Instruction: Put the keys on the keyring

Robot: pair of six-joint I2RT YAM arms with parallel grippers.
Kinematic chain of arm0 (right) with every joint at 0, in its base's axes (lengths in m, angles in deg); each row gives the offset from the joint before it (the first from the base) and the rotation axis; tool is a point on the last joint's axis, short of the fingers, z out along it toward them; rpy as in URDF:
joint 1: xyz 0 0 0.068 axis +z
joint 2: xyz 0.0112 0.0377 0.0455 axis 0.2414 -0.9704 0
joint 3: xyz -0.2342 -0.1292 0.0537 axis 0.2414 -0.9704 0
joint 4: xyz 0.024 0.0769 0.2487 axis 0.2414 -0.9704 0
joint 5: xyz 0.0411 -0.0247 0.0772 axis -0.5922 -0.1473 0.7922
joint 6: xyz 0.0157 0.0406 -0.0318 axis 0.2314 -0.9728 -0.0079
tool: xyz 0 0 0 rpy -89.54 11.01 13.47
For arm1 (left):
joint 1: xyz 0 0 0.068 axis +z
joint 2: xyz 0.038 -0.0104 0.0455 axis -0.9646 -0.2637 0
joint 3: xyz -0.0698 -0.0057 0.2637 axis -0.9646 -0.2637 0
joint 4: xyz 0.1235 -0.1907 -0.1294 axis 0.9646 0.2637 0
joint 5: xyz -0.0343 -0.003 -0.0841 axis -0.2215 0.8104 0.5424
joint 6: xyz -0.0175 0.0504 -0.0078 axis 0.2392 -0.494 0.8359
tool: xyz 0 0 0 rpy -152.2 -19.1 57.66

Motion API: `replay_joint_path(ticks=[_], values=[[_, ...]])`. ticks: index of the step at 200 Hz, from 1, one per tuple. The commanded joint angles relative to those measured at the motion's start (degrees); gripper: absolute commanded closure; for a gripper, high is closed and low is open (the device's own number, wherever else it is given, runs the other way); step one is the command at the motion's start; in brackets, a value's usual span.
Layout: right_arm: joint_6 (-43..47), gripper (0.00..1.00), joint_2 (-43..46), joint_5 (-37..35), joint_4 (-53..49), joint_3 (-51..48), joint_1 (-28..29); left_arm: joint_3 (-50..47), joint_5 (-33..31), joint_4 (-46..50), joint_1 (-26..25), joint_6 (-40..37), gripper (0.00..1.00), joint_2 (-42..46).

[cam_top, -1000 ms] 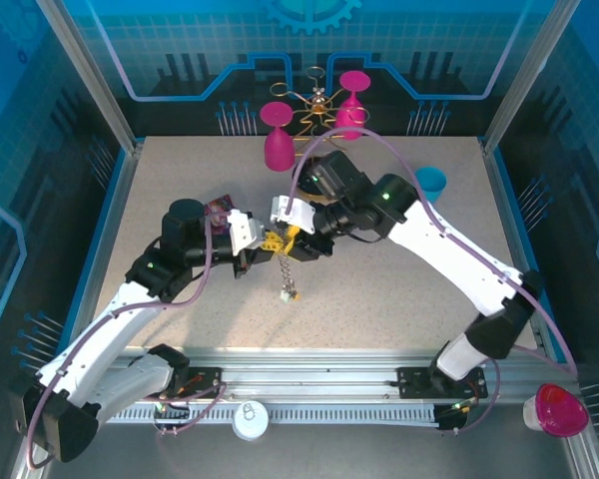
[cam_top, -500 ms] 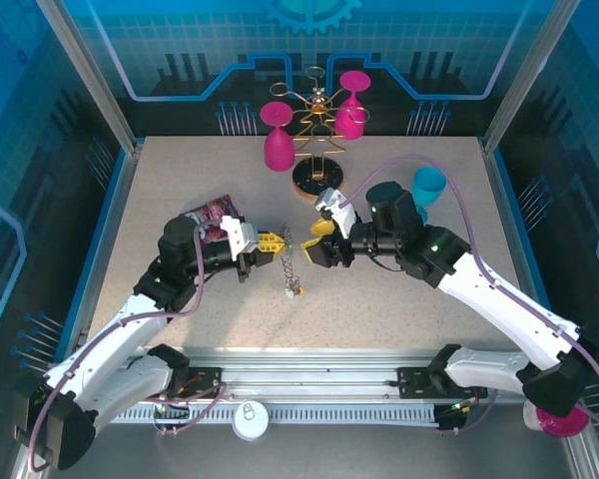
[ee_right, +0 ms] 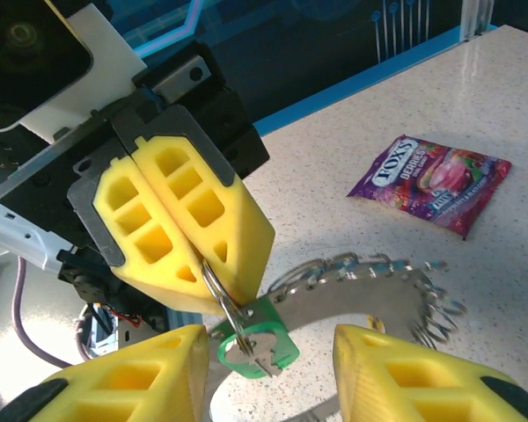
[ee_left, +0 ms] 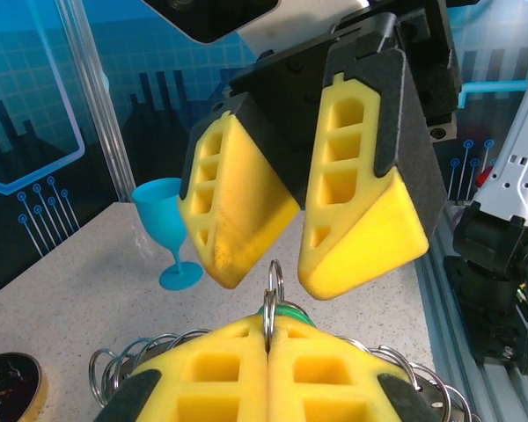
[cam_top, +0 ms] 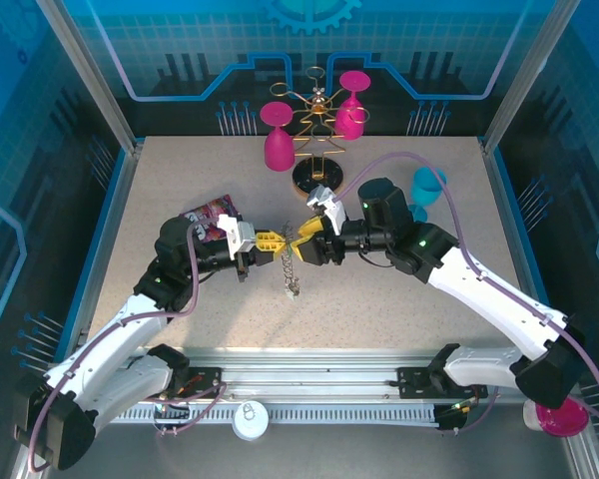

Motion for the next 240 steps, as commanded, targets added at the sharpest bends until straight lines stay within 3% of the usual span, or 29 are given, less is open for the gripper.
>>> replay_joint_path(ticks=[1, 70, 146, 186, 212, 240], values=[[2.3, 0.61, -0.1, 4.2, 2.2, 2.4, -0.5, 0.4, 2.7, -4.0, -0.3, 0.8, 1.0, 0.2], [7.0, 1.0, -0.9, 5.1, -2.3, 4.0, -0.4, 0.7, 2.9, -4.0, -0.3, 1.1, 1.0, 0.4], [7.7, 1.0, -1.1, -4.5, -10.9, 4.8, -0.6, 1.4, 3.7, -5.0, -0.3, 1.9, 1.0, 0.6], [5.7, 1.0, -3.3, -0.3, -8.3, 5.4, 0.6, 2.3, 4.7, -5.8, -0.3, 2.4, 1.0, -0.2], [5.1, 0.74, -1.7, -0.6, -3.8, 4.3, 0.5, 2.1, 4.7, -5.8, -0.2, 2.4, 1.0, -0.2], [7.8, 0.64, 2.2, -2.2, -1.0, 1.9, -0.1, 1.7, 4.6, -5.8, -0.3, 2.5, 1.0, 0.1]])
